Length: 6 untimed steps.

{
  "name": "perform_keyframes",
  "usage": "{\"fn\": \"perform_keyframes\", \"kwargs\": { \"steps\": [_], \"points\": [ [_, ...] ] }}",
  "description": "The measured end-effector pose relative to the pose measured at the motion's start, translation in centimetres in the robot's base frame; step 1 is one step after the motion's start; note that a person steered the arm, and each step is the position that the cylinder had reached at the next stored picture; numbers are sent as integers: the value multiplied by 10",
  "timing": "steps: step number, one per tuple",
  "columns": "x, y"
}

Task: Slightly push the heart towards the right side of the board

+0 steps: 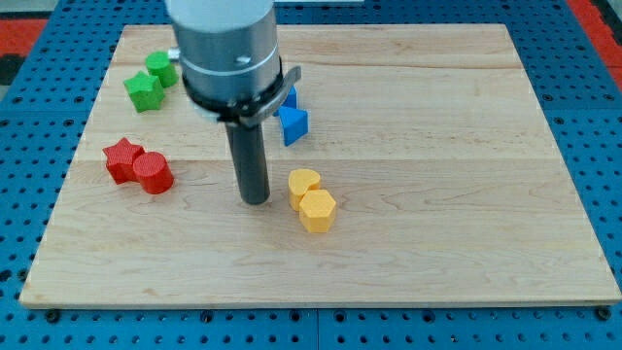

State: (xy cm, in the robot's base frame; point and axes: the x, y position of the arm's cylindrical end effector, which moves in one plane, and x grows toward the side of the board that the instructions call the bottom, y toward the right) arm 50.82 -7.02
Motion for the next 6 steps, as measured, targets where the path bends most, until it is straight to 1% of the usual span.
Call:
{"fn": "perform_keyframes", "kwargs": {
  "steps": [1,2,3,4,5,6],
  "points": [
    [4,-11],
    [-9,36],
    [-40,52],
    [-61,50],
    [-58,56],
    [-77,2]
  ]
}}
